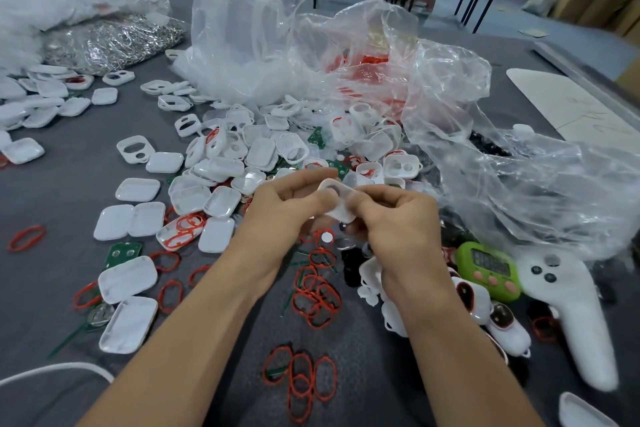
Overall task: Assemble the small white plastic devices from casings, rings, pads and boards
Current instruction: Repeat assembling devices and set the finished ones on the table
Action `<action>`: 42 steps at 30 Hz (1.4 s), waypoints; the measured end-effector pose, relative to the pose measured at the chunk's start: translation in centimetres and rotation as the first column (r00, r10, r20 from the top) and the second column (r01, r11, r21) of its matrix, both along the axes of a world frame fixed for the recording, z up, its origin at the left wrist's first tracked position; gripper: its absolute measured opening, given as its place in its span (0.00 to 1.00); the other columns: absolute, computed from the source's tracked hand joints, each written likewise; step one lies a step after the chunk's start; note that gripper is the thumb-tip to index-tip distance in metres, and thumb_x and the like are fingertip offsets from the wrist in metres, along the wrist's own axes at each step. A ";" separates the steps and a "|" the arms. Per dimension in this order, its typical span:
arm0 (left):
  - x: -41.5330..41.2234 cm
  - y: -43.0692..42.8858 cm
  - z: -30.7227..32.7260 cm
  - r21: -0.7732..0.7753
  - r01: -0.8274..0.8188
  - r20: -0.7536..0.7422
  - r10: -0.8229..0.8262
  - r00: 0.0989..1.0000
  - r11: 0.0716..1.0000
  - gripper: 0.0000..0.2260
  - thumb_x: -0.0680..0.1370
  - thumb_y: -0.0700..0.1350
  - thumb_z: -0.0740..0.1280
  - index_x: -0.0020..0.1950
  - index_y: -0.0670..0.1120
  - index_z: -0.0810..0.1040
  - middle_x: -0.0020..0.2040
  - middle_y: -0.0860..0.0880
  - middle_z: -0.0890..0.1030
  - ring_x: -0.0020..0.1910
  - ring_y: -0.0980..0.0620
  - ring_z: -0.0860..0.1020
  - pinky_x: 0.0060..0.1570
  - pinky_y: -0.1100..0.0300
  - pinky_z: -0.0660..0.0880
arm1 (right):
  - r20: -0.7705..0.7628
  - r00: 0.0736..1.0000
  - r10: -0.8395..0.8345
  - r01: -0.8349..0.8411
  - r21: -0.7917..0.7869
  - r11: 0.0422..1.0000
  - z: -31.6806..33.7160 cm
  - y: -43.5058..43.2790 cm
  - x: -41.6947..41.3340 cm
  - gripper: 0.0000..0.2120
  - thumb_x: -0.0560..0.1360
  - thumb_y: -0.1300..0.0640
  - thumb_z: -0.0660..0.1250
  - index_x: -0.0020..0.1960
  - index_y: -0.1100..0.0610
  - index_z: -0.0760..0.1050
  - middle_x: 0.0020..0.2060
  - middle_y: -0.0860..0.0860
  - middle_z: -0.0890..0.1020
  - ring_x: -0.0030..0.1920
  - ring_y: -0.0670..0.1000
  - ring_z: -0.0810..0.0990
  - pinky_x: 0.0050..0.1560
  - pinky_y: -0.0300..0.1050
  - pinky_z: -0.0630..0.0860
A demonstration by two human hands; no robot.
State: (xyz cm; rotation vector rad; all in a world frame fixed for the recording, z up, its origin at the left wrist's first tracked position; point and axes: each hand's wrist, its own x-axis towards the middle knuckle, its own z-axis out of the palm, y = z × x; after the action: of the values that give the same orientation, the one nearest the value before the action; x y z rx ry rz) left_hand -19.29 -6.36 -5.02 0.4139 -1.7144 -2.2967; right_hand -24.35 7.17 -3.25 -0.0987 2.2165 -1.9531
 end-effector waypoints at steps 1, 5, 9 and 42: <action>0.1 -0.1 0.1 0.036 0.067 -0.022 -0.066 0.998 0.997 0.18 0.72 0.34 0.74 0.60 0.45 0.84 0.53 0.45 0.87 0.49 0.49 0.83 0.57 0.49 0.78 | 0.089 0.996 -0.002 0.011 -0.102 0.995 0.1 0.1 -0.2 0.12 0.75 0.65 0.74 0.35 0.54 0.86 0.28 0.54 0.84 0.24 0.48 0.79 0.27 0.38 0.75; 0.2 0.3 0.4 0.159 0.193 -0.133 -0.173 0.976 0.968 0.23 0.70 0.31 0.72 0.65 0.43 0.80 0.55 0.43 0.85 0.54 0.43 0.79 0.61 0.49 0.74 | 0.357 0.927 0.113 0.044 -0.403 0.914 0.6 -0.3 0.1 0.03 0.76 0.66 0.72 0.44 0.62 0.84 0.30 0.55 0.82 0.24 0.46 0.76 0.23 0.33 0.72; 0.1 0.1 0.3 0.298 0.217 -0.162 -0.175 0.971 0.930 0.21 0.72 0.33 0.70 0.66 0.42 0.79 0.57 0.42 0.85 0.55 0.44 0.82 0.62 0.51 0.79 | 0.327 0.940 0.096 0.044 -0.395 0.918 0.5 -0.8 0.5 0.07 0.72 0.66 0.73 0.36 0.59 0.85 0.27 0.53 0.80 0.22 0.45 0.75 0.22 0.35 0.71; 0.9 -4.9 1.3 0.654 0.150 -0.130 -0.084 0.988 0.741 0.24 0.74 0.39 0.66 0.71 0.41 0.76 0.66 0.40 0.81 0.60 0.45 0.83 0.56 0.55 0.82 | -0.119 0.948 0.295 -0.251 0.290 0.924 1.7 -1.3 -4.7 0.15 0.75 0.71 0.71 0.46 0.50 0.82 0.31 0.51 0.85 0.27 0.51 0.83 0.27 0.41 0.76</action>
State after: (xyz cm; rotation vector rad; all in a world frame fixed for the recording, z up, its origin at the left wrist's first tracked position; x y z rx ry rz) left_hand -18.43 -11.25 -3.71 0.3136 -0.8327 -2.9256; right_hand -29.03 5.91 -1.54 -0.5143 2.3945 -1.5283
